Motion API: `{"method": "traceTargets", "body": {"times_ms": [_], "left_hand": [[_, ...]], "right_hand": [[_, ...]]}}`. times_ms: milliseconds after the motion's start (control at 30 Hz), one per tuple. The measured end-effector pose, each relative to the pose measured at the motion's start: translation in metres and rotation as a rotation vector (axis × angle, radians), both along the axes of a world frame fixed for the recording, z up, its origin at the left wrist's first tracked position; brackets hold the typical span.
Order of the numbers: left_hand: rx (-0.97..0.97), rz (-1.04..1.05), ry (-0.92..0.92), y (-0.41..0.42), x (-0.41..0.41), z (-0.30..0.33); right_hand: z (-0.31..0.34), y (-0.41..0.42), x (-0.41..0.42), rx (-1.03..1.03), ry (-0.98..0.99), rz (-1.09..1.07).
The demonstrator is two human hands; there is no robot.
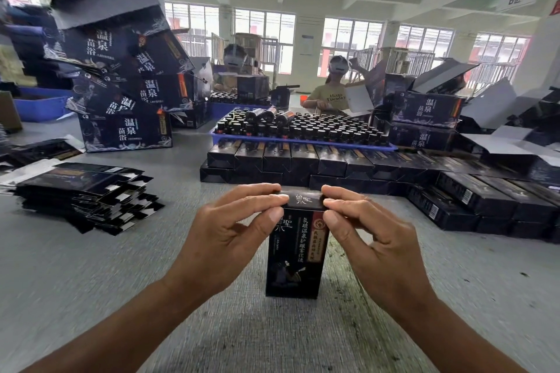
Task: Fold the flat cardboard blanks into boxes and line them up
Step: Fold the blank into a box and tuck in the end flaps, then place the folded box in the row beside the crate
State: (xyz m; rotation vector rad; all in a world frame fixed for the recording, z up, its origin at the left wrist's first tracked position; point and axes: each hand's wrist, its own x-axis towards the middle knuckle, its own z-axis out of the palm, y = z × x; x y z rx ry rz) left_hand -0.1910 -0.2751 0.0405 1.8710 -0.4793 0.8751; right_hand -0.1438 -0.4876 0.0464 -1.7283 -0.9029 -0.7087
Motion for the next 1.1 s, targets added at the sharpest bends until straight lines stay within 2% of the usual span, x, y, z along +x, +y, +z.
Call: {"method": "traceTargets", "body": {"times_ms": [133, 367, 467, 533, 633, 733, 933, 1100], "left_hand": [[0.019, 0.043, -0.026, -0.001, 0.0, 0.001], [0.013, 0.068, -0.017, -0.004, 0.003, 0.001], [0.021, 0.058, 0.017, -0.002, 0.002, 0.002], [0.065, 0.044, 0.057, 0.0, 0.0, 0.0], [0.137, -0.019, 0.22, 0.005, -0.001, -0.003], [0.152, -0.038, 0.332, 0.009, 0.0, -0.002], [0.123, 0.031, 0.311, 0.004, -0.001, -0.002], [-0.086, 0.153, 0.371, 0.013, 0.008, -0.006]], "right_hand": [[-0.002, 0.0, 0.003, -0.009, -0.038, -0.012], [-0.005, 0.001, 0.006, 0.065, 0.223, 0.067], [-0.005, 0.001, 0.006, 0.061, 0.249, 0.101], [-0.005, 0.001, 0.006, 0.043, 0.243, 0.099], [-0.008, 0.0, 0.007, 0.012, 0.263, 0.115], [-0.01, -0.001, 0.009, -0.072, 0.289, 0.113], [-0.019, 0.002, 0.009, -0.322, 0.354, -0.01], [-0.027, 0.01, 0.005, -0.504, 0.306, 0.001]]}}
